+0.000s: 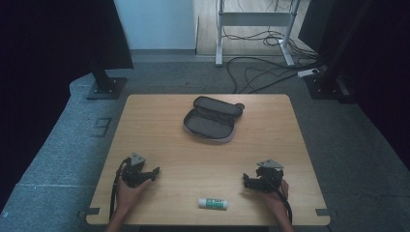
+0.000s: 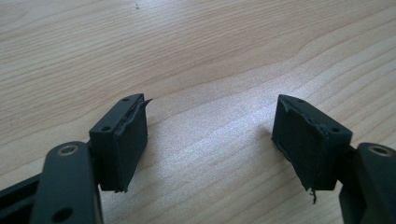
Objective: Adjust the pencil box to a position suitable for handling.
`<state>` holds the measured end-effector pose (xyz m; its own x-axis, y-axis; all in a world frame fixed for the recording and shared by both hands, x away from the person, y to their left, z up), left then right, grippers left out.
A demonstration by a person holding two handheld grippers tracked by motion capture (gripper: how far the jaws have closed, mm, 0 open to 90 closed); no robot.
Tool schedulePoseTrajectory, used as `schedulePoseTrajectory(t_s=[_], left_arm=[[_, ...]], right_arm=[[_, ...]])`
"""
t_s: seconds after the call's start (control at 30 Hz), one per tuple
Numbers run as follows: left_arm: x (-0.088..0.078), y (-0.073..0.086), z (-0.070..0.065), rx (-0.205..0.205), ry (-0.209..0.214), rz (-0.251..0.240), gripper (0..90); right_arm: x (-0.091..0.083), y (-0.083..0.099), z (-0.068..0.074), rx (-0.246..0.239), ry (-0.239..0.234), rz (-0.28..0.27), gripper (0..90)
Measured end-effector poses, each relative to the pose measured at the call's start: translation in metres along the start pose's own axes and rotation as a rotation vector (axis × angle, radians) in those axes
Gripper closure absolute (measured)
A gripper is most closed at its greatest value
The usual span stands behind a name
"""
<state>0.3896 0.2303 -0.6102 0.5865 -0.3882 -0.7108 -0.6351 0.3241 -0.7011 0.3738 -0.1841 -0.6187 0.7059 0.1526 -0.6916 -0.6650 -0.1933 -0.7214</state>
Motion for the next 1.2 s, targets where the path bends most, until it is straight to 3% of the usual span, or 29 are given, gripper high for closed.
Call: schedulePoseTrajectory(t_s=[0.37,0.53,0.6,0.7,0.87,1.1,1.13,1.2], left_arm=[[-0.001,-0.005,-0.005,-0.006,0.002,-0.018,29.9],[-0.004,-0.028,-0.011,-0.023,0.039,-0.056,31.1],[-0.002,-0.047,-0.014,-0.037,0.056,-0.082,31.8],[0.001,-0.059,-0.014,-0.037,0.067,-0.089,32.3],[0.008,-0.094,-0.014,-0.058,0.089,-0.112,33.6],[0.019,-0.114,-0.017,-0.068,0.122,-0.105,34.3],[0.023,-0.118,-0.021,-0.086,0.155,-0.092,33.9],[0.025,-0.122,-0.024,-0.076,0.152,-0.098,34.2]], right_arm=[[-0.005,-0.002,-0.005,0.048,0.028,-0.017,14.7],[-0.011,-0.012,-0.005,0.066,0.006,-0.056,19.6],[-0.014,-0.022,-0.004,0.072,-0.001,-0.085,21.4],[-0.014,-0.028,-0.003,0.067,-0.003,-0.094,22.2],[-0.012,-0.046,0.0,0.064,-0.022,-0.114,26.8],[-0.006,-0.059,0.007,0.049,-0.037,-0.12,29.0],[-0.005,-0.061,0.008,0.046,-0.038,-0.12,29.1],[-0.003,-0.064,0.01,0.046,-0.041,-0.12,29.4]])
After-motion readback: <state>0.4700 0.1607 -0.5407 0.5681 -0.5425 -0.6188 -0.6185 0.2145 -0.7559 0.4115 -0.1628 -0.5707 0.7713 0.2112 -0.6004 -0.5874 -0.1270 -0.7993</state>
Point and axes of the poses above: each handheld gripper's, and its own axes: x roughly forward along the jaws, y roughly out of its underside, z roughly to its left, the point moved 9 cm from there along x, roughly forward along the jaws, and after that the axes turned 4 degrees about y, right-handed, at the moved point
